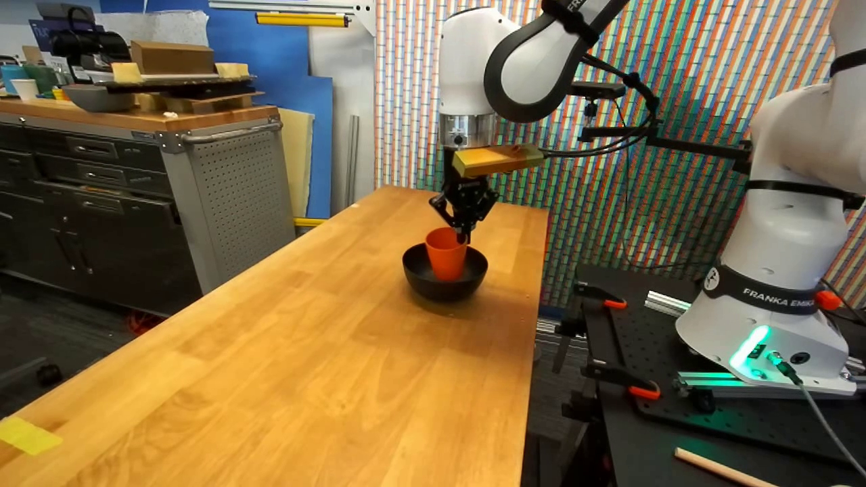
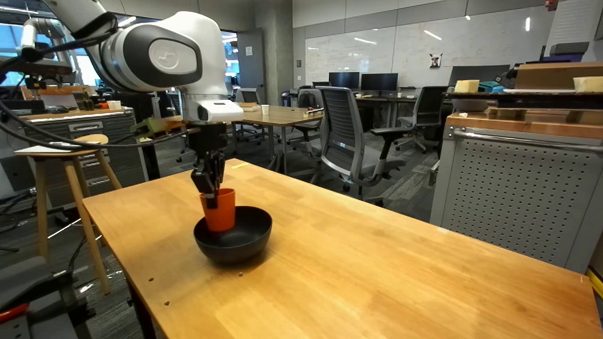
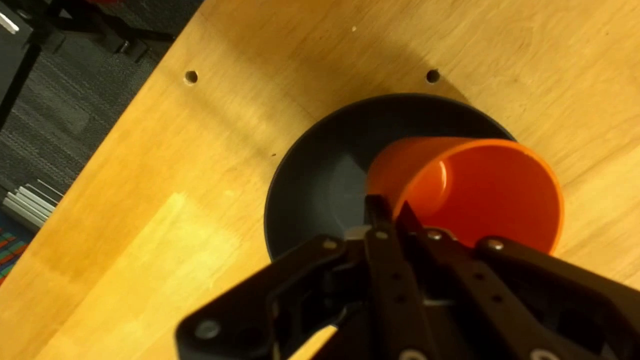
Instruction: Pick up the cup and place it in the bowl
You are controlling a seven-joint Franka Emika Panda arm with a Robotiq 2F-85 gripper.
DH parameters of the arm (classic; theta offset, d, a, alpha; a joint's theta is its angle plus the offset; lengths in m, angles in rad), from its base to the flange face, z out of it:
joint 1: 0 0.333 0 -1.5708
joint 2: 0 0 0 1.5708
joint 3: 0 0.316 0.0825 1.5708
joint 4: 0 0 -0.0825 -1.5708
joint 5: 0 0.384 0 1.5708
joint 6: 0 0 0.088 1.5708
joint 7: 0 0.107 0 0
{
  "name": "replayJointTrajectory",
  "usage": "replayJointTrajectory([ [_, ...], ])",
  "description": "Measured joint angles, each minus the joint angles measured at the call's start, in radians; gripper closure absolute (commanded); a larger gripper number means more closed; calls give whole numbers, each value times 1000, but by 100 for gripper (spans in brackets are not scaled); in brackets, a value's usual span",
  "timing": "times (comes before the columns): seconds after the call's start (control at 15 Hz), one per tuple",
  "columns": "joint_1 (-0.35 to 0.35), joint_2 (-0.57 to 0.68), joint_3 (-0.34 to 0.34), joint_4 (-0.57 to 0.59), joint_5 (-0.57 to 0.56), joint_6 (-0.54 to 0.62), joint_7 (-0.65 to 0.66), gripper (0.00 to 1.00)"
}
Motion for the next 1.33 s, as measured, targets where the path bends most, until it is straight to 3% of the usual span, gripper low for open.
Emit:
replayJointTrajectory([
  [0.2,-29,31,-13,0,0,48,0,93],
  [0.27,-37,40,-19,0,0,63,-1,68],
  [0.4,-52,61,-25,0,16,95,-19,63],
  [0.73,-56,91,-6,-1,203,131,-187,25],
  [0.93,-43,56,16,-12,235,124,-235,3],
  [1.13,-12,-52,36,-34,180,45,-234,0],
  [1.33,5,-201,83,-38,110,-128,-226,0],
])
